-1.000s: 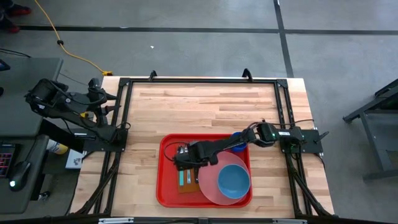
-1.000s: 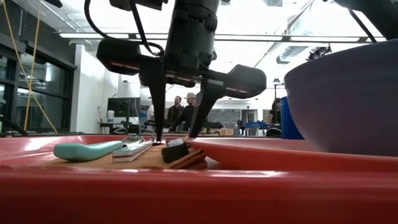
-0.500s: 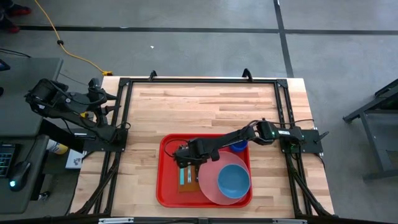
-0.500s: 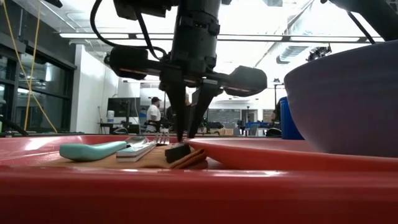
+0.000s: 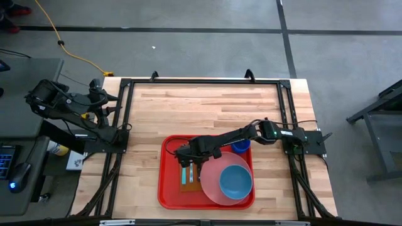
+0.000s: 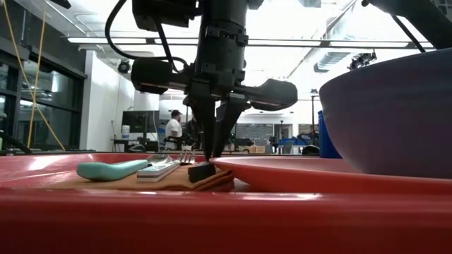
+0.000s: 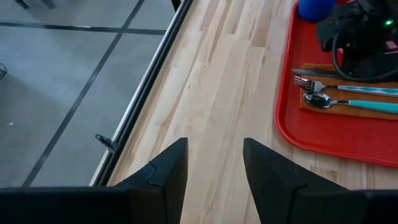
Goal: Set up tray
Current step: Adjust the black bread knife, then adjust the orange napkin
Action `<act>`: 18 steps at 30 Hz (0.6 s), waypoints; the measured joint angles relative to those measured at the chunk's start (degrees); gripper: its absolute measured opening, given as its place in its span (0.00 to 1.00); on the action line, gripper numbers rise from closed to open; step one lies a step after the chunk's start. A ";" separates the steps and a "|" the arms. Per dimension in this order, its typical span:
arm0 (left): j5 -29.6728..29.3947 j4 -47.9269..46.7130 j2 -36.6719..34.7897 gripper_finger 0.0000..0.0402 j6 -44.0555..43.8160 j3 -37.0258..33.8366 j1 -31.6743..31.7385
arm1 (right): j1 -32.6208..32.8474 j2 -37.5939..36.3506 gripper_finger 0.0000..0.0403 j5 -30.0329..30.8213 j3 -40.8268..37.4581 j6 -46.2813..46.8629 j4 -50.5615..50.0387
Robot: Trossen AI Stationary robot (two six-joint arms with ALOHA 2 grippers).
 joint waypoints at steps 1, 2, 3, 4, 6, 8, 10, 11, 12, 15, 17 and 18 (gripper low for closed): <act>0.00 0.00 0.00 0.46 0.01 0.00 -0.01 | 0.02 0.00 0.01 0.15 0.00 -0.04 0.00; 0.00 0.00 0.00 0.46 0.00 0.00 -0.01 | 0.04 0.00 0.01 0.29 0.00 -0.11 0.00; 0.00 0.00 0.00 0.46 0.01 0.00 0.00 | 0.04 -0.07 0.00 0.43 -0.02 -0.21 -0.06; 0.00 0.00 0.00 0.46 0.02 0.00 -0.02 | 0.04 -0.22 0.00 0.76 -0.04 -0.26 -0.16; 0.00 0.00 0.00 0.46 0.02 0.00 -0.01 | 0.01 -0.68 0.00 1.71 -0.12 -0.24 -0.29; 0.00 0.00 0.00 0.46 0.01 0.00 -0.02 | -0.02 -1.59 0.00 2.78 -0.15 -0.26 -0.75; 0.00 0.00 0.01 0.46 0.00 0.00 0.00 | -0.06 -3.08 0.00 3.83 -0.15 -0.20 -1.36; 0.00 0.01 0.02 0.46 0.01 0.00 -0.02 | -0.10 -3.81 0.00 4.30 -0.13 -0.20 -1.71; 0.00 0.00 0.02 0.46 0.02 0.00 -0.01 | -0.14 -4.33 0.00 4.51 -0.10 -0.22 -1.90; 0.00 0.00 0.02 0.46 0.00 0.00 0.00 | -0.33 -5.60 0.00 4.46 -0.09 -0.93 -1.46; 0.00 0.00 0.02 0.46 0.00 0.00 -0.01 | -0.22 -6.68 0.00 4.28 -0.13 -2.11 1.35; 0.00 0.02 0.02 0.46 0.00 0.00 -0.02 | 0.02 -7.38 0.00 4.15 -0.13 -3.12 3.58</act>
